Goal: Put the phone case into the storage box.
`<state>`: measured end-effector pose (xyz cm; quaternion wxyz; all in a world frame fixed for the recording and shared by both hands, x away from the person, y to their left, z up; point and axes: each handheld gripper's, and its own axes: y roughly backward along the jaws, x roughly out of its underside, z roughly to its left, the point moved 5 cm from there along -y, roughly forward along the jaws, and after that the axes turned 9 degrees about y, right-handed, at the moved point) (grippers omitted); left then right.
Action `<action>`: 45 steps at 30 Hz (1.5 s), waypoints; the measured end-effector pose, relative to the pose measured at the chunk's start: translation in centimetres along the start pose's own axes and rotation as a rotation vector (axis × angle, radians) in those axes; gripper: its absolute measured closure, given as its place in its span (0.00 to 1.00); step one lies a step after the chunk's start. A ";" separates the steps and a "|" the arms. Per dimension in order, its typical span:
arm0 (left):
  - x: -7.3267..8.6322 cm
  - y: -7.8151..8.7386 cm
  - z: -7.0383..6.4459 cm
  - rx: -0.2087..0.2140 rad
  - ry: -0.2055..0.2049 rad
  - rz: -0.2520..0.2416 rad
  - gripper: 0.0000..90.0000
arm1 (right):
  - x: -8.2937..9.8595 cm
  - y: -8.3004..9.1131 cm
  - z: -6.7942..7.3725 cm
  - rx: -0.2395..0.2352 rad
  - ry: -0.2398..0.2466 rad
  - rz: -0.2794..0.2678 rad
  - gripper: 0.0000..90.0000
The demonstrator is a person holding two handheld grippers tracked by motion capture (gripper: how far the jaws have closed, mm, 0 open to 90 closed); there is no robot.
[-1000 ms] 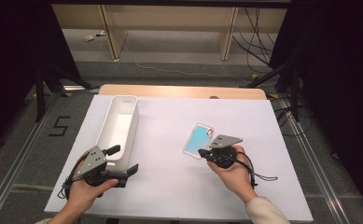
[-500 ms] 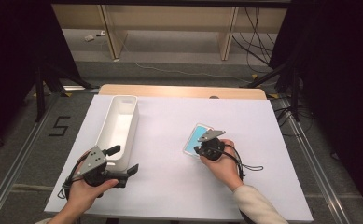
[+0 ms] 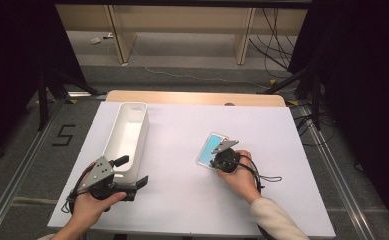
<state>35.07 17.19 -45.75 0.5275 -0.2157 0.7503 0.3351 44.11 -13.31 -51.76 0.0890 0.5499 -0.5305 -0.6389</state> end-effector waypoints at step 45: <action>0.1 -0.1 -0.1 0.009 0.000 -0.002 0.05 | 1.9 1.4 -1.5 0.041 -0.007 0.056 1.00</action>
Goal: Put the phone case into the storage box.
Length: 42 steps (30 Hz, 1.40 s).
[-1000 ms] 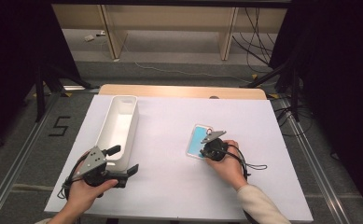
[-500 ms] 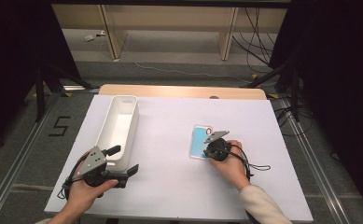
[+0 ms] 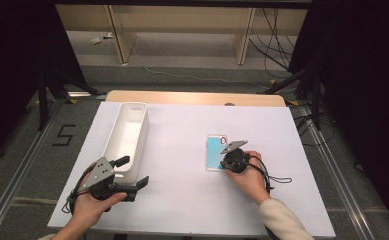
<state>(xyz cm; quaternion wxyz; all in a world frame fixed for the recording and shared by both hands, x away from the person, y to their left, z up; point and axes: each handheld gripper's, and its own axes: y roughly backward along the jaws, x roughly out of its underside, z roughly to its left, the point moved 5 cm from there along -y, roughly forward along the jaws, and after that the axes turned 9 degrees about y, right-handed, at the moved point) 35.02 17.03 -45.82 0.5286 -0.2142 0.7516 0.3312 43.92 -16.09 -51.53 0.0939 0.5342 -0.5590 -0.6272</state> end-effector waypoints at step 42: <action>-0.3 -0.3 -0.4 0.014 0.003 0.014 0.07 | -1.2 4.4 -1.3 -0.045 -0.056 -0.148 0.38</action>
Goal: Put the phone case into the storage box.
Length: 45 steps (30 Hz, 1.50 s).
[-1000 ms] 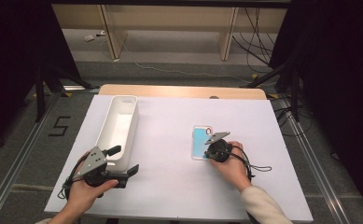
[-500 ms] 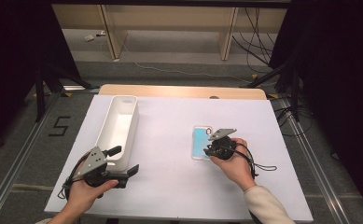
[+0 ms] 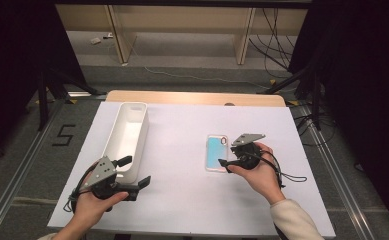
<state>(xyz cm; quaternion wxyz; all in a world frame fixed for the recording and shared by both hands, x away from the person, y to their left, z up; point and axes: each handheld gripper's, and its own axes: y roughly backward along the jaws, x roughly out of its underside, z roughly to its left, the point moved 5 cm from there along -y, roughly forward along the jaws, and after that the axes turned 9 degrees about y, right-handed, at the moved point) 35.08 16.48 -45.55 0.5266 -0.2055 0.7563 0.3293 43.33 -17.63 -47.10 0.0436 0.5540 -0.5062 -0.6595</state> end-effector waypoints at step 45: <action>0.3 0.4 0.0 0.017 -0.010 0.000 0.07 | -1.3 -4.8 2.0 -0.102 0.503 0.494 0.43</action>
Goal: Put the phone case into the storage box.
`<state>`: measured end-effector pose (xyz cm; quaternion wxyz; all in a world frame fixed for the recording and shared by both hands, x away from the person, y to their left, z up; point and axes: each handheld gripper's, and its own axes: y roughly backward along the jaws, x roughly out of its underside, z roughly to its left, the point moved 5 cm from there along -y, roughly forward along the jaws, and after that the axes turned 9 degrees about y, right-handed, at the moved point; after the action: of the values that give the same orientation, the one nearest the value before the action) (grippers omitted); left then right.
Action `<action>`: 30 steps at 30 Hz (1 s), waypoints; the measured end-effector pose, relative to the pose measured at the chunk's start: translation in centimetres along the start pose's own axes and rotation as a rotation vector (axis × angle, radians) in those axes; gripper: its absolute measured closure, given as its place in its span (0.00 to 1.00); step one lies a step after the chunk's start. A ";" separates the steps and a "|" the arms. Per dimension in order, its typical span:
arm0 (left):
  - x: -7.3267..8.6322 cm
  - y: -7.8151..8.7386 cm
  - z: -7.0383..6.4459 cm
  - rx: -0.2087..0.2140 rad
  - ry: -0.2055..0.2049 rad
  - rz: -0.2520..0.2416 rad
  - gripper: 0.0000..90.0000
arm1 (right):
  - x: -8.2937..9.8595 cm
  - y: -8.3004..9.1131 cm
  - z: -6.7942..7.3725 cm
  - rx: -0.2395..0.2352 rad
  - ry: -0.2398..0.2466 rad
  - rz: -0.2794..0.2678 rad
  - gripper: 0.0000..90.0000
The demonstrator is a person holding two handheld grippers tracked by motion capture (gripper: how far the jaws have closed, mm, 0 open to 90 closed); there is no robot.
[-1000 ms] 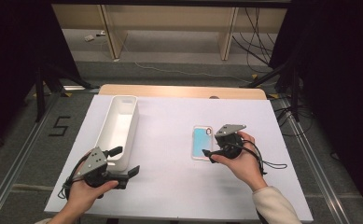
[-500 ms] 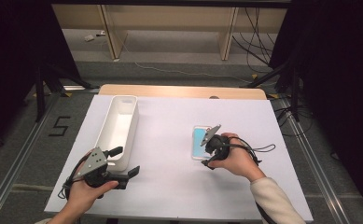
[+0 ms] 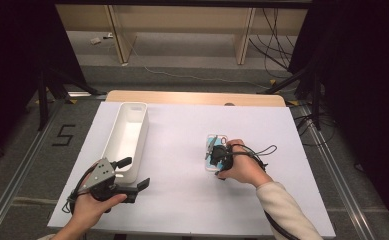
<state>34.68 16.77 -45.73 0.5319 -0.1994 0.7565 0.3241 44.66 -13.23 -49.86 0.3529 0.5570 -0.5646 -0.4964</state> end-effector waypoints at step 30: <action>0.1 -0.1 -0.2 0.002 -0.001 0.005 0.07 | -1.2 -0.7 0.5 -0.096 0.117 0.023 0.86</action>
<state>34.56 16.59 -45.76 0.5318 -0.1965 0.7570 0.3248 44.56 -11.88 -50.49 0.4176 0.5608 -0.5249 -0.4854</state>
